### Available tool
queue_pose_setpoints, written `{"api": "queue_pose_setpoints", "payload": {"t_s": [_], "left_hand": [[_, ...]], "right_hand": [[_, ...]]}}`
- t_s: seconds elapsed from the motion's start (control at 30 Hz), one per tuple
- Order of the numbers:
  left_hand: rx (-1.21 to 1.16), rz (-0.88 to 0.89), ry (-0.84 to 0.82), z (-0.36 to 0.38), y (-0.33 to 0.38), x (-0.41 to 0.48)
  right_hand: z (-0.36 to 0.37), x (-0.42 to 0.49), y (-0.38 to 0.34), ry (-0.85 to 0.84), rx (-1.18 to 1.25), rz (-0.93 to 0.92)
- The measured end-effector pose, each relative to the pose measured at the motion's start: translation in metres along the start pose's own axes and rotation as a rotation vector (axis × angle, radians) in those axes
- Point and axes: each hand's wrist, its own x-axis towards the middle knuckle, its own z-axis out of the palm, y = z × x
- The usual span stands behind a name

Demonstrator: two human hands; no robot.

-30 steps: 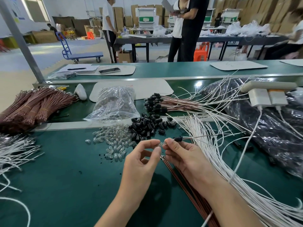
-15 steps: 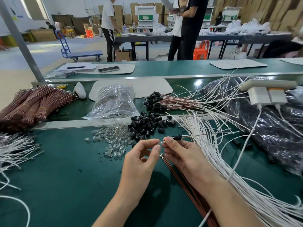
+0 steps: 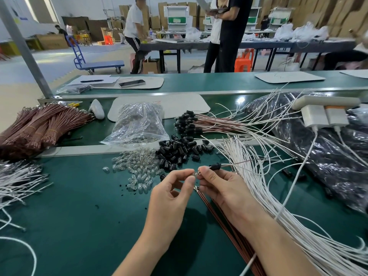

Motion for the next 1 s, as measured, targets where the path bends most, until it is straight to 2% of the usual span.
{"api": "queue_pose_setpoints", "payload": {"t_s": [0.43, 0.67, 1.0], "left_hand": [[0.133, 0.086, 0.042, 0.0002, -0.0049, -0.0012], [0.257, 0.22, 0.039, -0.0011, -0.0016, -0.0004], [0.252, 0.196, 0.065, -0.003, -0.0046, 0.0001]], "right_hand": [[0.0012, 0.0003, 0.0002, -0.008, 0.034, 0.012], [0.0014, -0.0007, -0.0013, -0.011, 0.038, 0.015], [0.0036, -0.0002, 0.0024, -0.006, -0.036, -0.056]]}}
